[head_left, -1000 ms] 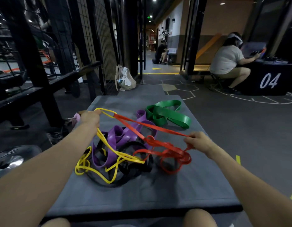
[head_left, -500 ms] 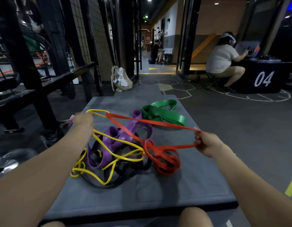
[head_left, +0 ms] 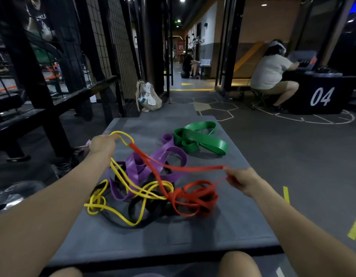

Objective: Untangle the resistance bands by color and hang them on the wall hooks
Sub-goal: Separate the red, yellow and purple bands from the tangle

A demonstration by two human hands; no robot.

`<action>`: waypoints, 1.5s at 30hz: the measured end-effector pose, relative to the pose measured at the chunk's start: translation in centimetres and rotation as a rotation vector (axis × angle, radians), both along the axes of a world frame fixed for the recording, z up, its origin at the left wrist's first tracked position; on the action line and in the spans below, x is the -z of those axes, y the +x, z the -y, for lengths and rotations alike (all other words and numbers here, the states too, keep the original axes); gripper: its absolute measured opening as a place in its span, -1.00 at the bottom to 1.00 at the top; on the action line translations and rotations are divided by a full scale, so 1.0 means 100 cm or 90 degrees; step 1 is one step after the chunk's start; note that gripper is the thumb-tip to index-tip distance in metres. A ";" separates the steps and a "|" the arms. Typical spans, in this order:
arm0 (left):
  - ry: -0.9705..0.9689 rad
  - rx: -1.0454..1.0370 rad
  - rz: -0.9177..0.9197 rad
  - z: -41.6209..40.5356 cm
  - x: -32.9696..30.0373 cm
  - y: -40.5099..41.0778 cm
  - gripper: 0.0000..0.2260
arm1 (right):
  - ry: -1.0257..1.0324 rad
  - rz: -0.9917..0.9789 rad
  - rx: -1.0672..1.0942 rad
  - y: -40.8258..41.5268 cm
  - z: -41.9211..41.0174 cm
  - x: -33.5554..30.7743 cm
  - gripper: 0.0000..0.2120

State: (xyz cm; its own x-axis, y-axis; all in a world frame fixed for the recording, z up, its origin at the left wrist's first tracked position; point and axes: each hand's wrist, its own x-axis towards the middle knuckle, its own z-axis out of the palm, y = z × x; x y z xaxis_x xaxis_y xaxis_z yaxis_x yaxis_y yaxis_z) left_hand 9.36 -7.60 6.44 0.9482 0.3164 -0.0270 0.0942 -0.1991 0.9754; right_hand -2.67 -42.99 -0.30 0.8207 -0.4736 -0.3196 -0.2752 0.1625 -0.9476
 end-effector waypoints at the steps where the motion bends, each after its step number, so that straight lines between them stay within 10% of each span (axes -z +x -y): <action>1: -0.023 0.008 0.005 0.000 0.001 0.000 -0.79 | 0.125 0.071 0.060 0.005 -0.003 -0.005 -0.83; 4: -0.048 0.016 0.015 0.001 0.001 -0.003 -0.80 | 0.178 0.183 0.055 0.021 -0.011 -0.015 -0.66; 9: -0.038 0.115 0.013 0.020 0.013 -0.011 -0.70 | -0.561 -0.014 -0.340 0.012 -0.052 0.019 -0.73; 11: -0.041 0.130 0.020 0.024 0.019 -0.014 -0.72 | -0.712 -0.098 -0.458 0.008 -0.066 0.042 -0.44; 17: -0.100 0.134 0.019 0.026 0.015 -0.025 -0.74 | -0.809 -0.175 -0.389 -0.001 -0.055 0.063 -0.16; 31: -0.149 0.162 0.045 0.037 0.007 -0.024 -0.89 | -0.528 -0.048 -0.388 -0.012 0.003 -0.038 -0.75; 39: -0.149 0.237 0.060 0.043 -0.002 -0.029 -0.87 | -0.714 -0.055 -0.363 0.024 -0.020 -0.095 -0.71; 45: -0.167 0.257 0.068 0.046 -0.002 -0.030 -0.88 | -0.285 -0.004 -0.156 0.067 -0.052 -0.083 -0.76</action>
State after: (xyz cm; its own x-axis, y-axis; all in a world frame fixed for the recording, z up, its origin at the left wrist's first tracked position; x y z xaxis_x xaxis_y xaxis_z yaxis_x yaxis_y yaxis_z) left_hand 6.39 -12.24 6.62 0.9955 -0.0820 0.0469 -0.0425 0.0546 0.9976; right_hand 4.02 -37.80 8.03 0.9235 -0.3590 -0.1351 -0.2604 -0.3284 -0.9079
